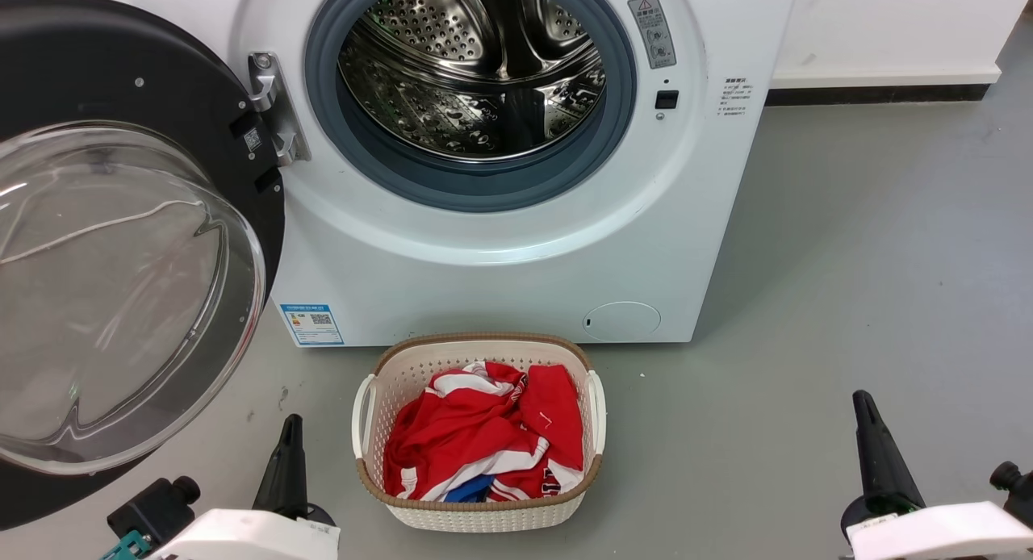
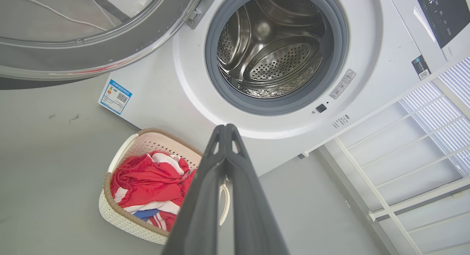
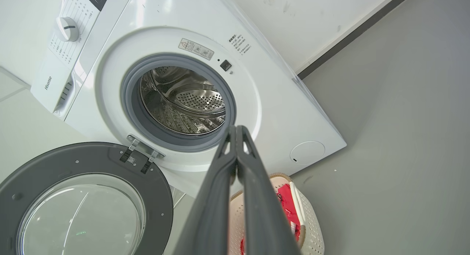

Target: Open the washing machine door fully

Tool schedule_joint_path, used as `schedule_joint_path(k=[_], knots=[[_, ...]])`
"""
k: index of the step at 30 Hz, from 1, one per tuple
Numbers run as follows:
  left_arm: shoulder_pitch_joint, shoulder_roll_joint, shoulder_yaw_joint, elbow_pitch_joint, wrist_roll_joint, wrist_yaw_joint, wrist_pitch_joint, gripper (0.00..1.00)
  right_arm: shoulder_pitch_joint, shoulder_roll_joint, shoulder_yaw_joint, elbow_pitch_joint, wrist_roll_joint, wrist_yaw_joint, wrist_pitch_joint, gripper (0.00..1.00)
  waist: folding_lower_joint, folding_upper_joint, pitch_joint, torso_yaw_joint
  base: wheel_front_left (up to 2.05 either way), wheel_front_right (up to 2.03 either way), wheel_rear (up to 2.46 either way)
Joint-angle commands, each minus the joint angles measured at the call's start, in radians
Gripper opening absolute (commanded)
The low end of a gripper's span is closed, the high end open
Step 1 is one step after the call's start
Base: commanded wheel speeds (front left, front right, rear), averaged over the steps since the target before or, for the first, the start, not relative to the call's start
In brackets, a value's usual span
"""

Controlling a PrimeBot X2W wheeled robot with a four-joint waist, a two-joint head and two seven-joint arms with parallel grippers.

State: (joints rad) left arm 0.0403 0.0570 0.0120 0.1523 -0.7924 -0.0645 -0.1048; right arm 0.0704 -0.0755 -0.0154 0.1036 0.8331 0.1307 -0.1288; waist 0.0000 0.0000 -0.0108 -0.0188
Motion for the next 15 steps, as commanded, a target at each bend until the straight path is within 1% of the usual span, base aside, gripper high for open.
schedule_joint_path(k=[1,15], knots=[[-0.028,0.007,0.006,-0.008,-0.03,-0.007,0.005,0.0,-0.031,-0.009,-0.002,-0.005,0.03,0.0,0.006,0.0,0.0,0.0,0.0,0.0,0.0,0.0,0.0],[-0.057,0.008,0.023,0.014,-0.21,-0.021,0.05,0.0,-0.066,-0.011,-0.011,0.026,0.208,0.0,0.049,0.0,0.0,0.0,0.002,0.003,0.0,0.0,0.0]])
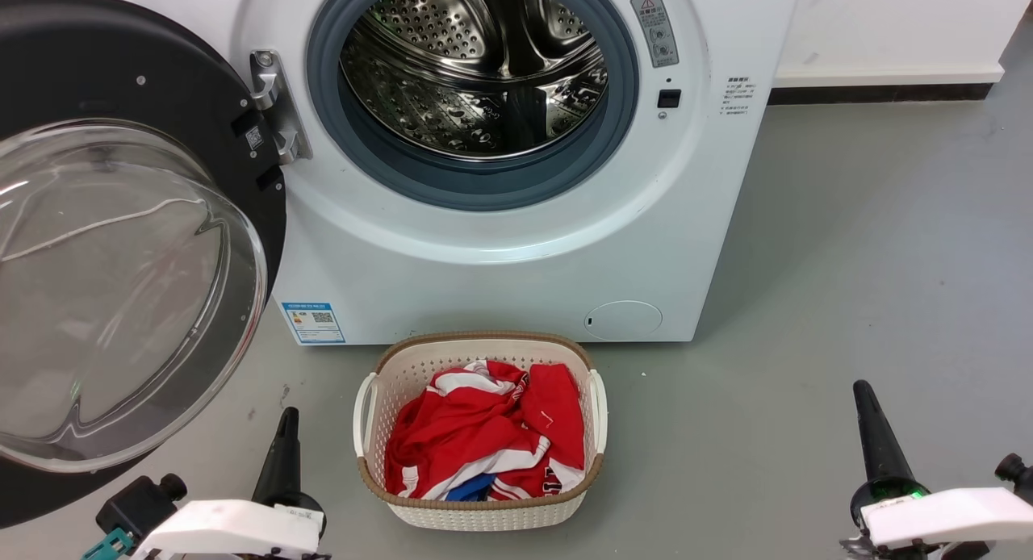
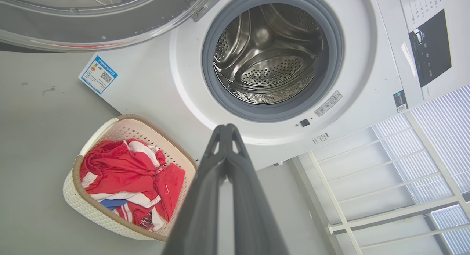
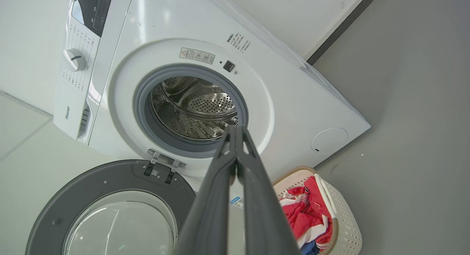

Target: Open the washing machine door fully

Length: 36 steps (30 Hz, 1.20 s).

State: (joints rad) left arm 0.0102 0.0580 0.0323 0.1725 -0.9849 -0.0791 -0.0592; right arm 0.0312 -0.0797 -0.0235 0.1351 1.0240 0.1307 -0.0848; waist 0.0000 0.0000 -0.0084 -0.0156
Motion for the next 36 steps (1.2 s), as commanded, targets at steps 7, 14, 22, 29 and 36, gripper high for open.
schedule_joint_path(k=[7,14,22,29,36], knots=[[-0.039,0.007,0.011,0.004,-0.098,-0.012,0.024,0.0,-0.043,-0.008,-0.007,0.009,0.098,0.0,0.025,0.0,0.0,0.0,0.001,0.002,0.0,0.0,0.0],[-0.052,0.007,0.019,0.013,-0.173,-0.019,0.043,0.0,-0.056,-0.007,-0.012,0.023,0.171,0.0,0.044,0.0,0.0,0.0,0.002,0.003,0.0,0.0,0.0],[-0.066,0.007,0.028,0.023,-0.255,-0.025,0.064,0.0,-0.07,-0.007,-0.018,0.038,0.249,0.0,0.065,0.0,0.0,0.0,0.004,0.005,0.0,0.0,0.0],[-0.072,0.006,0.033,0.031,-0.311,-0.029,0.079,0.0,-0.083,-0.006,-0.023,0.048,0.304,0.0,0.08,0.0,0.0,0.0,0.005,0.006,0.0,0.0,0.0],[-0.085,0.006,0.041,0.039,-0.374,-0.034,0.095,0.0,-0.094,-0.005,-0.028,0.06,0.365,0.0,0.096,0.0,0.0,0.0,0.006,0.008,0.0,0.0,0.0]])
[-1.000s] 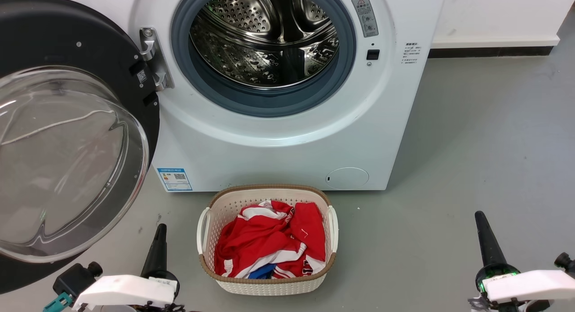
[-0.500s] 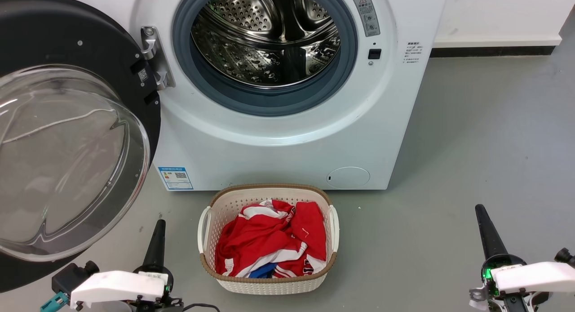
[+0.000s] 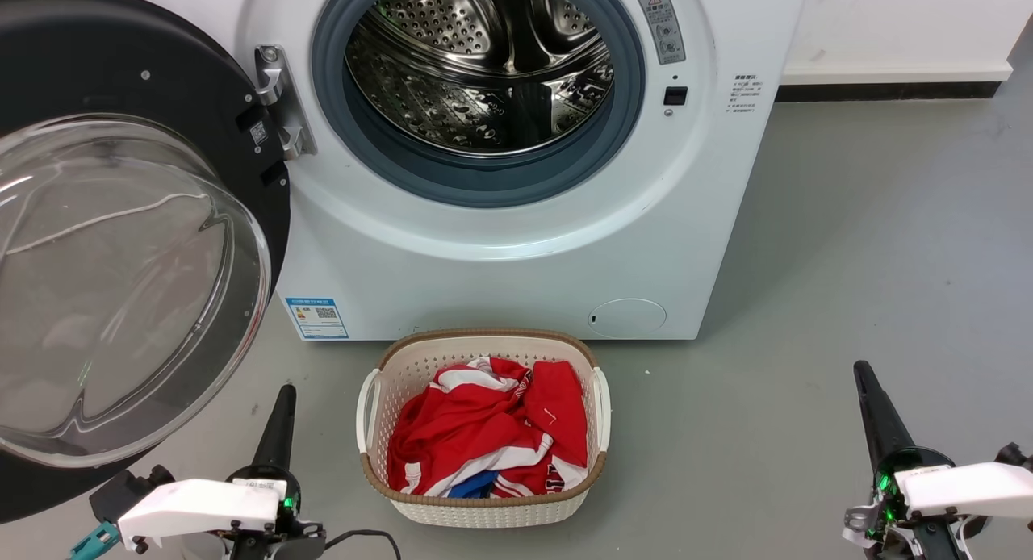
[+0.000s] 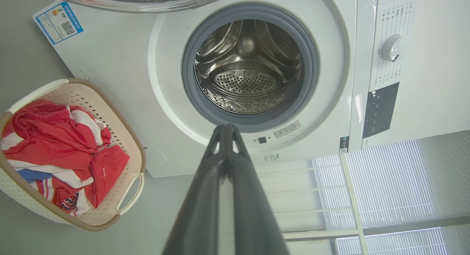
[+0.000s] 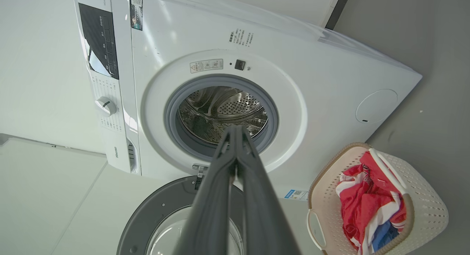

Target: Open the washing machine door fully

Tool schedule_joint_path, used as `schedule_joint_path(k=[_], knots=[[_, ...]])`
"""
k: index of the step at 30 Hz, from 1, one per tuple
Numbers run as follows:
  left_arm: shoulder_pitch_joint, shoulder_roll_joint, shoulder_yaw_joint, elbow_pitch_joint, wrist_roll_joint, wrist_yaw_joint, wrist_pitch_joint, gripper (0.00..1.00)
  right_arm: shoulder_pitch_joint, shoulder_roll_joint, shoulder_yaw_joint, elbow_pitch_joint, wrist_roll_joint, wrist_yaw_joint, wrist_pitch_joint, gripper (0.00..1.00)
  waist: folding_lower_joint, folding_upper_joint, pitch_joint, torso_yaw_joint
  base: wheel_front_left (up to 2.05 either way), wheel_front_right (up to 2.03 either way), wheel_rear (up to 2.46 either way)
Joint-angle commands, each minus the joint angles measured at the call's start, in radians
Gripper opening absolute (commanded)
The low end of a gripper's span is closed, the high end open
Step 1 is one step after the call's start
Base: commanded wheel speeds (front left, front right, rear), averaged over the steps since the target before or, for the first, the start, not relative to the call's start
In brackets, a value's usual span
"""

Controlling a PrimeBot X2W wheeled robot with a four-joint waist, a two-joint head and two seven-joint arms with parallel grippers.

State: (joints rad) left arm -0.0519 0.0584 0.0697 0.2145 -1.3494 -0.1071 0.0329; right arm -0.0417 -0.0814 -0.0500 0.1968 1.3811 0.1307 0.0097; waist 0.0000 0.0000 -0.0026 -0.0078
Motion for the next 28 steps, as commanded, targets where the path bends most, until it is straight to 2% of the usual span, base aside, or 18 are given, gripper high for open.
schedule_joint_path(k=[1,28], knots=[[-0.024,0.005,0.005,-0.002,-0.018,-0.007,0.007,0.0,-0.024,-0.003,-0.002,-0.001,0.017,0.0,0.005,0.0,0.0,0.0,0.0,0.0,0.0,0.0,0.0],[-0.056,0.002,0.028,0.026,-0.226,-0.024,0.062,0.0,-0.064,0.004,-0.023,0.04,0.218,0.0,0.063,0.0,0.0,0.0,0.005,0.006,0.0,0.0,0.0]])
